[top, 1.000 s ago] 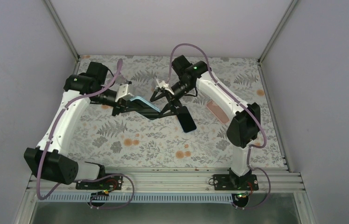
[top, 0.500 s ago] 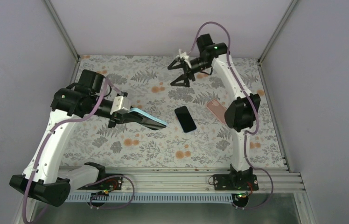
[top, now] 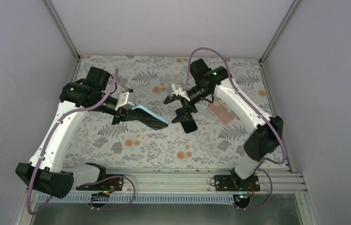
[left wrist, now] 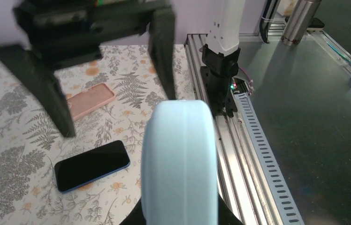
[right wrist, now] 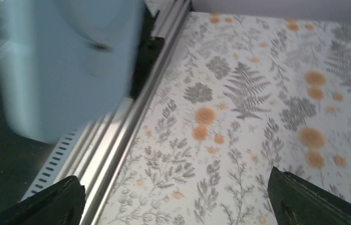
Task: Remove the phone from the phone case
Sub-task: Remove the phone case from the phone.
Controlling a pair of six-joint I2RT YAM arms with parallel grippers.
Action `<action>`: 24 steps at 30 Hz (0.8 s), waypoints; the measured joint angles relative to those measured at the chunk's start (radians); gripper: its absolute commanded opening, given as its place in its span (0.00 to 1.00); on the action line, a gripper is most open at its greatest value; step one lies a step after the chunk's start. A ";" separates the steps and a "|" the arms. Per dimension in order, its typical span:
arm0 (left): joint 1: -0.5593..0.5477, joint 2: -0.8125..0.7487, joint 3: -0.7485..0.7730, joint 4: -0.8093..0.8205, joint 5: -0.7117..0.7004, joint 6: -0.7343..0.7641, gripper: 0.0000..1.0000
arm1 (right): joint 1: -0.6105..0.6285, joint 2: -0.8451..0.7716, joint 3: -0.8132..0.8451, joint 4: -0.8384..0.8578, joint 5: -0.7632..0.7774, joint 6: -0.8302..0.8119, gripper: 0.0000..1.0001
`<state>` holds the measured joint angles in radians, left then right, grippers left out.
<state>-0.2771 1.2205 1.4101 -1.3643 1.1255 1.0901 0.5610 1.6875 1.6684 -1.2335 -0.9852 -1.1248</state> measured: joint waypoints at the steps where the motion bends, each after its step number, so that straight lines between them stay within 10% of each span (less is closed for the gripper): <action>1: 0.000 0.006 0.000 0.000 0.000 0.000 0.02 | 0.011 -0.039 -0.019 0.007 0.000 0.007 1.00; 24: 0.000 0.016 0.000 0.000 -0.009 -0.001 0.02 | 0.063 -0.076 -0.059 0.079 0.003 0.079 0.99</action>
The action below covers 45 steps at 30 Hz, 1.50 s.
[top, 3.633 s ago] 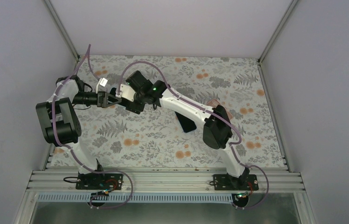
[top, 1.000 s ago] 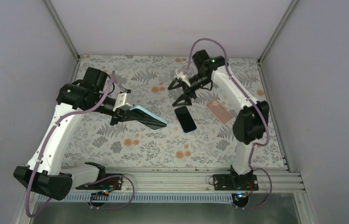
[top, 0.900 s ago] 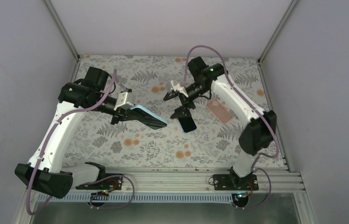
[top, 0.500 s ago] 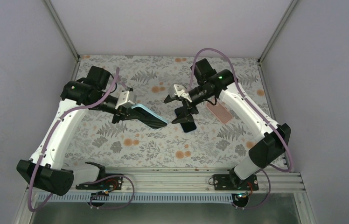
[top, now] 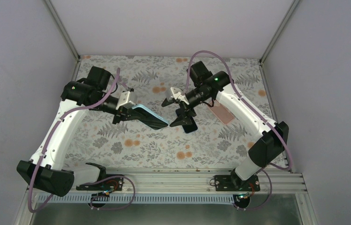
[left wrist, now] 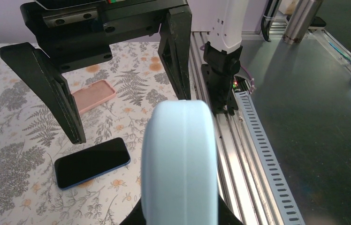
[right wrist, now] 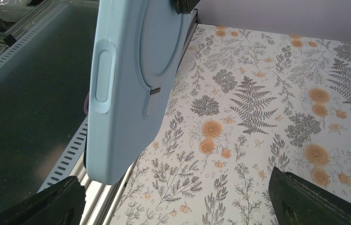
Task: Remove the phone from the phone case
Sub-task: Remove the phone case from the phone.
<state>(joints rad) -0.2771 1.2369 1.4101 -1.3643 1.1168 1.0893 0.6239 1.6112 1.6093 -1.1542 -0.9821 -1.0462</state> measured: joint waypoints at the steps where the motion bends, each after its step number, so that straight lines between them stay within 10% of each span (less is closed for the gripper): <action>1: 0.000 0.000 0.000 0.000 0.000 0.000 0.02 | 0.000 0.000 0.000 0.000 0.000 0.000 0.99; 32: 0.025 0.005 -0.002 0.050 -0.094 0.000 0.02 | 0.004 0.079 0.058 0.125 0.212 0.215 0.97; 45: 0.060 -0.016 0.022 0.088 -0.158 0.003 0.02 | 0.035 0.372 0.510 -0.129 0.200 0.187 1.00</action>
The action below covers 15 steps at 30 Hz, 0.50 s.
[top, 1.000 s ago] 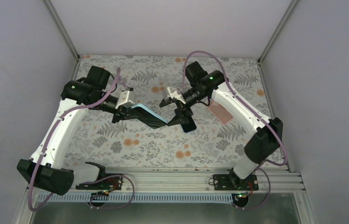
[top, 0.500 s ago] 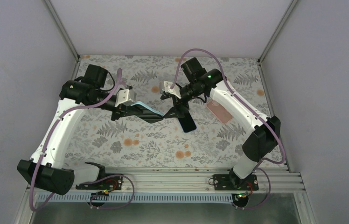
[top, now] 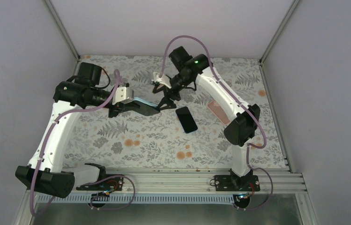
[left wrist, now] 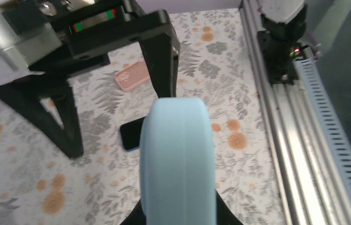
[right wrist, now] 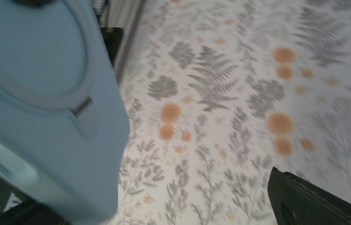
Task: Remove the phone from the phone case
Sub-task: Remove the phone case from the phone.
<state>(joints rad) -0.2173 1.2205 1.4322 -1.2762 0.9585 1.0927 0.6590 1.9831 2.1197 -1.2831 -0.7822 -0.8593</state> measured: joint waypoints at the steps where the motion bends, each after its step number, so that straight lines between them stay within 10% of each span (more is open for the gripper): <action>1: 0.004 0.002 0.006 0.003 -0.004 0.002 0.02 | 0.017 0.010 0.014 -0.022 -0.025 -0.014 1.00; 12: 0.154 0.103 0.046 -0.269 0.130 0.092 0.02 | 0.107 0.013 -0.005 0.147 -0.113 0.079 0.95; 15: 0.172 0.096 0.042 -0.225 0.148 0.053 0.02 | 0.098 0.013 -0.010 0.203 -0.145 0.158 0.70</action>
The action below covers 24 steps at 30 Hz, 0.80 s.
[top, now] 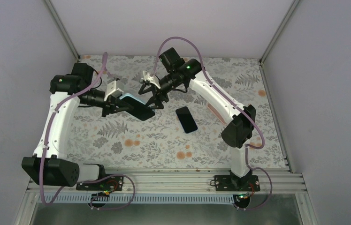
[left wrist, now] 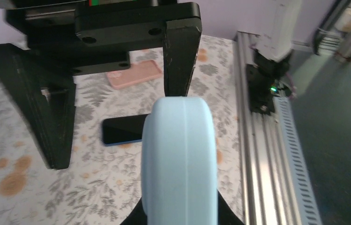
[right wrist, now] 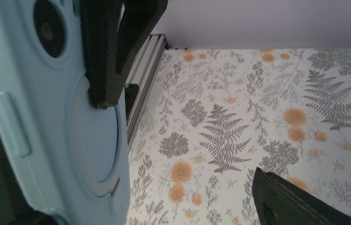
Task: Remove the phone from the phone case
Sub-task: Remove the phone case from the phone.
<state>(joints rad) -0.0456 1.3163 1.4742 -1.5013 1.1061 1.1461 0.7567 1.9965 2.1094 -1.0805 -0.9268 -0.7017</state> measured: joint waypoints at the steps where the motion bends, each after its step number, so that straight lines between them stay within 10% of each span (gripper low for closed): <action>1: 0.000 -0.016 -0.012 0.048 0.000 -0.037 0.03 | -0.005 0.000 0.000 0.019 -0.014 0.026 0.57; 5: 0.001 -0.130 -0.100 0.298 -0.063 -0.207 0.42 | -0.008 0.002 0.000 0.070 -0.069 0.071 0.04; 13: -0.021 -0.196 -0.077 0.575 -0.246 -0.332 0.99 | 0.003 -0.020 -0.052 0.241 -0.167 0.266 0.03; 24: -0.113 -0.228 -0.128 1.022 -0.547 -0.403 1.00 | -0.254 -0.163 -0.306 0.592 -0.034 0.631 0.03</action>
<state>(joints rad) -0.1581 1.0885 1.3464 -0.4793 0.5587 0.7429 0.5030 1.8332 1.8030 -0.4889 -0.9604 -0.0704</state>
